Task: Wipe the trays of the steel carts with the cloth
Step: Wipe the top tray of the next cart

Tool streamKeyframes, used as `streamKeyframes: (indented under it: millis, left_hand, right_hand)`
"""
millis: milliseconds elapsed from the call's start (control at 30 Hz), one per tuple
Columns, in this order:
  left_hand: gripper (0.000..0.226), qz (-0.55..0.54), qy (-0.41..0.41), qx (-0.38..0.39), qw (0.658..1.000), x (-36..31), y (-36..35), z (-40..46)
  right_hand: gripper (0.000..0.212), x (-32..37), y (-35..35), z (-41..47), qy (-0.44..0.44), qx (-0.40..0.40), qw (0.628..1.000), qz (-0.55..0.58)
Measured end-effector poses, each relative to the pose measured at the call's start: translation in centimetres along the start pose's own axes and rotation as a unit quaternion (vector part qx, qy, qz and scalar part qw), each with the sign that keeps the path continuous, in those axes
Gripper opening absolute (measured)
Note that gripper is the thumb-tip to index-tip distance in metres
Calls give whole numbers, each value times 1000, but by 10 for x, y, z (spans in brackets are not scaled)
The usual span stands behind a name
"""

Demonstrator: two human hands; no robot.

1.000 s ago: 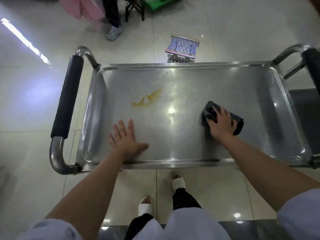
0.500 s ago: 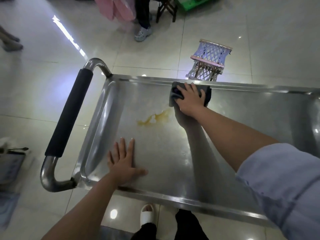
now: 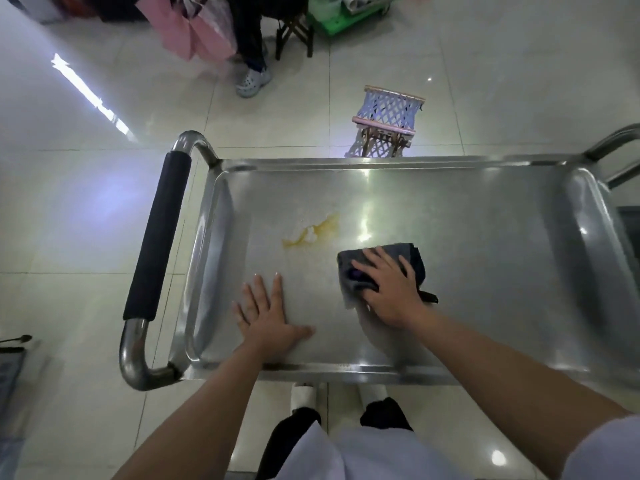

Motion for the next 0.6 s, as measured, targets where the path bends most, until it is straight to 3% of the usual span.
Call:
streamKeyframes:
  millis: [133,300,400,600]
  left_hand:
    - [127,-9,-30,-1,1000,3,0,-1]
    - [125,-35,-57,-9,998,6,0,-2]
    - [125,-41,-68,-11,997,7,0,-3]
    - [117,-24,-84,6,996,9,8,-7]
  right_hand:
    - [73,21,-31,-64,-31,8,999,25]
    - [70,44,-69,-118,-71,1,997,23]
    - [79,60,-85,-137,-83,-10,995,49]
    - [45,65,-83,-142,-82,20,995,52]
Point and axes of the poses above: each hand's wrist, its own z-axis towards the middle knuckle, its own y-axis out of the back of the hand, x = y × z, the point moved 3 cm from there along z, towards the middle knuckle, and after that the axes turned 5 degrees about y, right-handed, at the moved point
